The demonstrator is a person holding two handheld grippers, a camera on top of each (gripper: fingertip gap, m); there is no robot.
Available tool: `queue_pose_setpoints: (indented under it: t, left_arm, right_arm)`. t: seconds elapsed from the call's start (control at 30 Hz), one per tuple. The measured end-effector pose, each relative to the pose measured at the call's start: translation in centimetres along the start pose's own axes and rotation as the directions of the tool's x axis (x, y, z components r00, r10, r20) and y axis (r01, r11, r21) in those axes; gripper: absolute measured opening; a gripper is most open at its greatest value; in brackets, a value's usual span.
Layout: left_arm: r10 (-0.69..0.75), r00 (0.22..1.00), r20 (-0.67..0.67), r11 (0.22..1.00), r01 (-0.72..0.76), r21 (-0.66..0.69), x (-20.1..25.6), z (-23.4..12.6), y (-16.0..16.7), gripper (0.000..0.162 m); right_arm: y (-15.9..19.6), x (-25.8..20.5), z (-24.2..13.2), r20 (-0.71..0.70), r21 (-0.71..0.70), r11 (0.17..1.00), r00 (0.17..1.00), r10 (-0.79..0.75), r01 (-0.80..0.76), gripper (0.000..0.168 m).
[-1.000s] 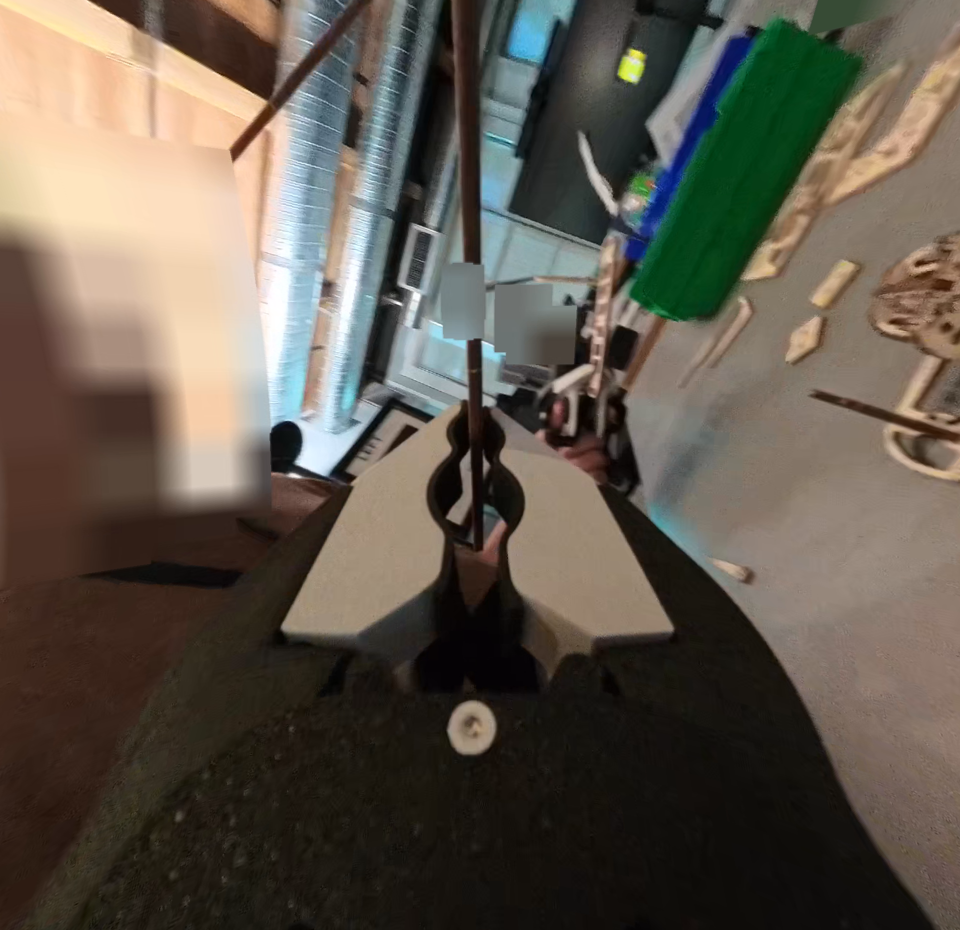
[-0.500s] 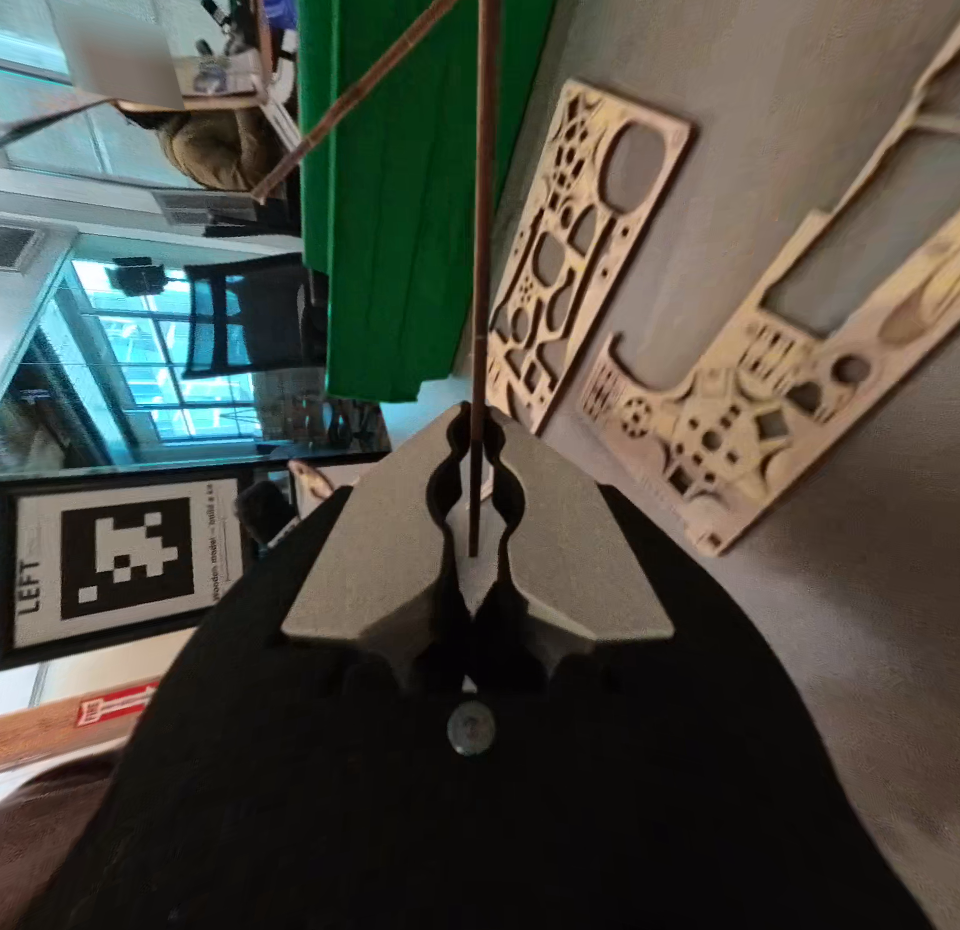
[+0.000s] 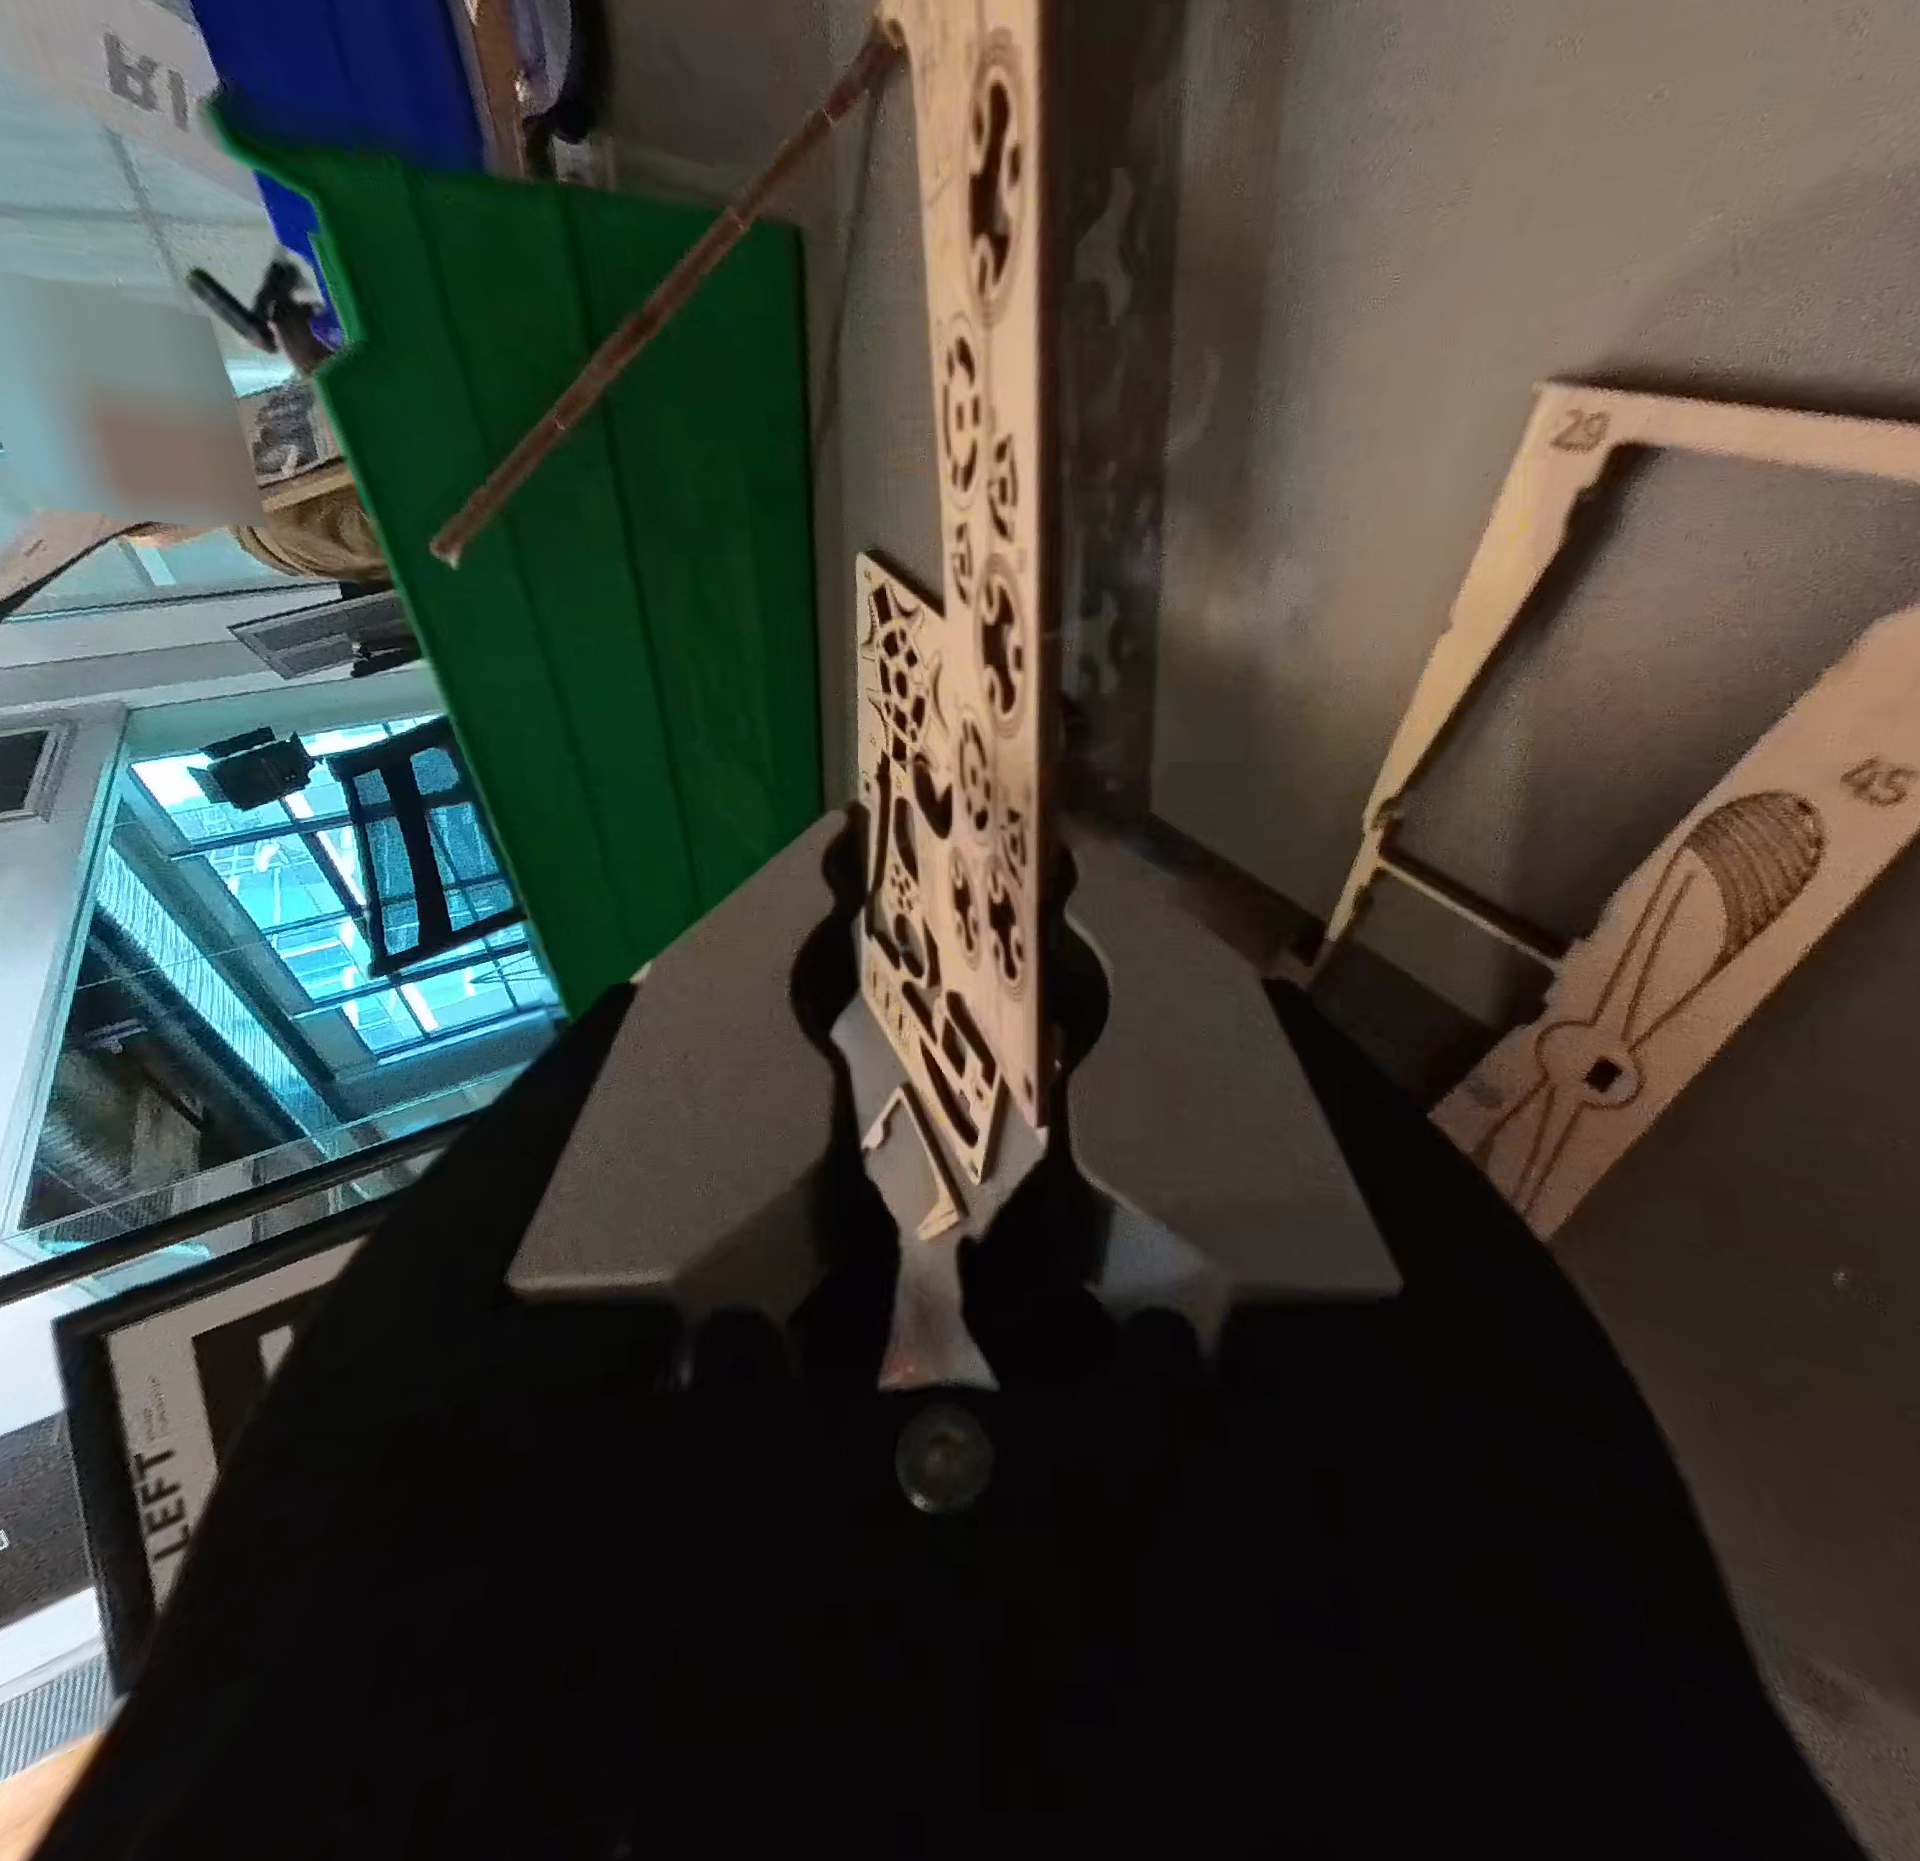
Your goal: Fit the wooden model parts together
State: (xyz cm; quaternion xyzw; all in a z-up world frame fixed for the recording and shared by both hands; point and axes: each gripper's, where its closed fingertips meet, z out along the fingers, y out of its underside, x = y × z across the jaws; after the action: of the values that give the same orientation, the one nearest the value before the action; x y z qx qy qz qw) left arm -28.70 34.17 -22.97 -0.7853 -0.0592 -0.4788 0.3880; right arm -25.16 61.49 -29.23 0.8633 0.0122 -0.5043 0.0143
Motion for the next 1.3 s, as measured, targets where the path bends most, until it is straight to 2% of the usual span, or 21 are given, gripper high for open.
queue_pose_setpoints:
  t: [0.1,0.17,0.23,0.3,0.37,0.43,0.5,0.57,0.63,0.7,0.77,0.8,0.9,1.03,1.1,1.13,1.17,1.23,1.27,1.3]
  left_arm:
    - [0.002,1.000,-0.006,1.000,-0.002,-0.004,0.0,-0.2,0.1,0.000]
    - [-0.021,0.998,-0.053,1.000,0.021,0.002,0.6,-0.4,0.1,0.000]
    - [-0.052,0.992,-0.116,0.998,0.054,0.014,1.4,-0.6,0.1,0.000]
    - [-0.051,0.990,-0.129,0.999,0.053,0.012,1.6,-0.7,0.2,0.000]
    - [-0.051,0.990,-0.128,0.999,0.052,0.006,1.8,-0.5,0.5,0.000]
    - [-0.064,0.987,-0.150,0.998,0.067,0.010,2.3,-0.2,0.4,0.000]
    - [-0.054,0.988,-0.145,0.998,0.056,0.009,2.6,-0.1,0.4,0.000]
    - [-0.027,0.993,-0.114,1.000,0.027,-0.003,2.7,-0.1,0.9,0.000]
    - [-0.010,0.993,-0.114,1.000,0.010,-0.007,3.2,-0.4,1.3,0.000]
    - [0.003,0.995,-0.103,1.000,-0.005,-0.014,3.4,-0.7,1.9,0.000]
    - [0.021,0.994,-0.103,1.000,-0.022,-0.013,3.8,-0.7,2.0,0.000]
    - [0.029,0.994,-0.109,0.999,-0.031,-0.014,4.0,-0.6,2.0,0.000]
    - [0.047,0.983,-0.176,0.999,-0.051,-0.018,5.3,-0.2,2.1,0.000]
    - [0.000,0.946,-0.323,0.999,-0.012,-0.036,7.9,0.4,2.8,0.000]
    - [-0.057,0.916,-0.398,0.997,0.033,-0.067,9.2,0.9,3.4,0.000]
    - [-0.078,0.904,-0.421,0.996,0.050,-0.078,9.7,1.3,3.7,0.000]
    - [-0.093,0.897,-0.431,0.994,0.059,-0.090,10.1,1.7,4.0,0.000]
    - [-0.097,0.908,-0.407,0.992,0.056,-0.111,10.4,3.0,5.0,0.000]
    - [-0.087,0.925,-0.370,0.991,0.042,-0.129,10.3,4.0,5.6,0.000]
    - [-0.072,0.945,-0.319,0.989,0.025,-0.148,10.0,5.2,6.3,0.000]
  right_arm:
    - [0.0,-0.3,-1.4,-0.034,0.062,0.996,0.997,-0.066,0.068,0.043]
    - [0.4,-0.5,-3.2,-0.104,0.089,0.982,0.982,-0.157,0.166,0.052]
    - [1.4,-1.5,-5.2,-0.136,0.094,0.960,0.959,-0.250,0.264,0.054]
    - [2.6,-2.9,-7.0,-0.162,0.114,0.919,0.919,-0.359,0.378,0.060]
    - [4.9,-5.4,-6.5,-0.073,0.112,0.887,0.894,-0.443,0.448,0.059]
    - [8.3,-7.5,-3.7,0.120,0.022,0.904,0.896,-0.427,0.428,0.058]
    - [9.1,-6.8,-1.7,0.135,0.009,0.923,0.914,-0.382,0.384,0.063]
    - [8.3,-5.6,-1.8,0.071,0.073,0.922,0.920,-0.386,0.381,0.066]
    - [8.3,-4.5,-3.5,-0.038,0.086,0.883,0.888,-0.459,0.461,0.071]
    - [9.4,-2.7,-5.6,-0.170,0.009,0.852,0.841,-0.514,0.523,0.071]
    - [11.3,-0.9,-7.6,-0.287,-0.112,0.822,0.774,-0.565,0.558,0.079]
    - [11.9,-1.3,-8.9,-0.303,-0.107,0.796,0.743,-0.597,0.596,0.079]
    - [15.0,-4.4,-13.0,-0.248,0.021,0.721,0.702,-0.667,0.692,0.074]
    - [23.3,-5.2,-18.9,-0.133,0.199,0.595,0.623,-0.771,0.779,0.062]
    - [26.7,-2.6,-21.9,-0.151,0.281,0.563,0.615,-0.774,0.777,0.051]
    - [28.3,-0.8,-23.3,-0.148,0.308,0.575,0.635,-0.758,0.758,0.043]
    - [29.6,1.3,-24.4,-0.147,0.333,0.601,0.669,-0.728,0.727,0.043]
    - [31.9,4.9,-26.0,-0.142,0.398,0.628,0.721,-0.678,0.669,0.042]
    - [32.8,6.1,-26.5,-0.168,0.438,0.608,0.725,-0.668,0.662,0.043]
    - [33.3,6.9,-27.0,-0.218,0.469,0.554,0.698,-0.682,0.688,0.044]
